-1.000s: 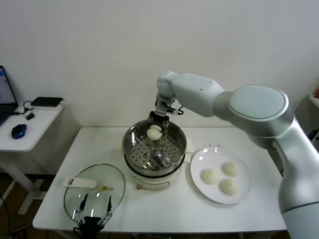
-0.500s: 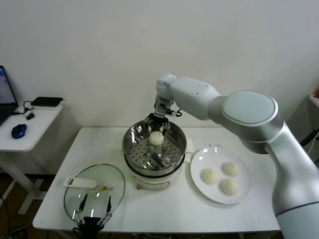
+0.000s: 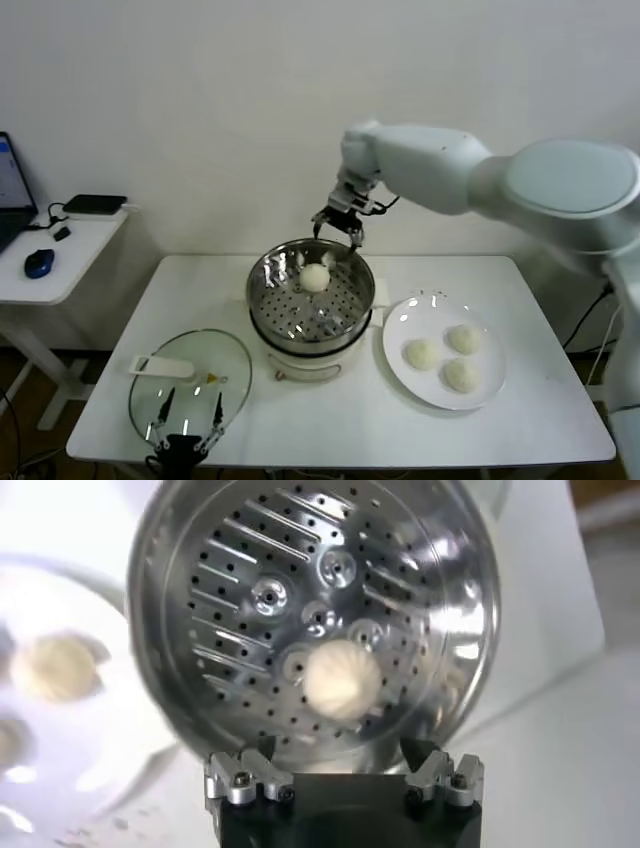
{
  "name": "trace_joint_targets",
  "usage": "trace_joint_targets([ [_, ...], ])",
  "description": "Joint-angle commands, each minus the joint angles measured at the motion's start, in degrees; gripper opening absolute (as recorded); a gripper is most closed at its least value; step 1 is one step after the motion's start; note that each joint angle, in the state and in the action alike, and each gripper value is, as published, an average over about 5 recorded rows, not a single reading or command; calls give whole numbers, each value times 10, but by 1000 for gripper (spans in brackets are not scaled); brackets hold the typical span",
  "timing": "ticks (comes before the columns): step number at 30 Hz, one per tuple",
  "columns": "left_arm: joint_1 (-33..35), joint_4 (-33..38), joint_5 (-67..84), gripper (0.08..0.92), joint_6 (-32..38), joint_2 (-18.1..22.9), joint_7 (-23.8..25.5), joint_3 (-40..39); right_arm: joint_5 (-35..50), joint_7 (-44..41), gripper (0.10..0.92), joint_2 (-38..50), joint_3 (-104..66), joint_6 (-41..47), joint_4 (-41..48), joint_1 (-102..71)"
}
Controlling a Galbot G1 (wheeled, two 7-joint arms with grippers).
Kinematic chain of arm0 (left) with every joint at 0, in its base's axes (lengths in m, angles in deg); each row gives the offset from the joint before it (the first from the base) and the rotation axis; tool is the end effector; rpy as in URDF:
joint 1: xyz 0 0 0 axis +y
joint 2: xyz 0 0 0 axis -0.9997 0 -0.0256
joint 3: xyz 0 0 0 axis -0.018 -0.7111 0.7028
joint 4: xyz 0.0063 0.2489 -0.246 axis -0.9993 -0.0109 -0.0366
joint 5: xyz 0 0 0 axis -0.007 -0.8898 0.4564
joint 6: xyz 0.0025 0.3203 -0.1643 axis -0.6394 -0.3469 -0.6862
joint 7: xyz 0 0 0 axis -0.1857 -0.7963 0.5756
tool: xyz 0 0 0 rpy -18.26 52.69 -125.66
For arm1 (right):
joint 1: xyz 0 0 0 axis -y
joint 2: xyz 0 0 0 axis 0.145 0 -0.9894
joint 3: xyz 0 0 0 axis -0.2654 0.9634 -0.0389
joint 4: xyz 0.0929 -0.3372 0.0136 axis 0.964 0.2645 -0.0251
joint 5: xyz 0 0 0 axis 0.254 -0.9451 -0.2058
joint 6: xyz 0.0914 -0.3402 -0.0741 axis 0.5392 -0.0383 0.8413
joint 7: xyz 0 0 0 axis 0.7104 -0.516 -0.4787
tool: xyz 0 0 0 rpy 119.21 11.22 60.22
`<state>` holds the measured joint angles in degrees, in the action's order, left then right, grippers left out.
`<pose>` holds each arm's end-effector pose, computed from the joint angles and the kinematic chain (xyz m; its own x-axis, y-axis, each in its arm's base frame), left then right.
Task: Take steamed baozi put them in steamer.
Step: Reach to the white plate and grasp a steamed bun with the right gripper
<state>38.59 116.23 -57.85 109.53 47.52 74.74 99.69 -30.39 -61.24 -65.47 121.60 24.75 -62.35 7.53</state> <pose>0.0992 0.0539 -0.4486 -0.9987 0.0004 -0.0513 -0.0116 0.9725 0.2328 0.6390 0.1080 -0.0018 -0.1591 -0.2056 0.9656 -0.5592 -0.7873 -0.2598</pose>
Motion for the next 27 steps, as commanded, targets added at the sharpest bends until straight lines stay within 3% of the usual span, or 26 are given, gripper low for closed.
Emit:
trace_joint_targets([
  [1, 0, -1, -1, 823, -1, 10, 0, -2, 236, 16, 823, 171, 142, 309, -239, 146],
  [5, -1, -3, -1, 823, 1, 9, -1, -4, 258, 28, 823, 225, 167, 377, -297, 157],
  [12, 1, -5, 1, 823, 3, 5, -2, 0, 210, 38, 823, 278, 175, 386, -355, 123],
  [27, 0, -7, 2, 823, 2, 3, -6, 3, 95, 122, 823, 294, 117, 416, -347, -20],
])
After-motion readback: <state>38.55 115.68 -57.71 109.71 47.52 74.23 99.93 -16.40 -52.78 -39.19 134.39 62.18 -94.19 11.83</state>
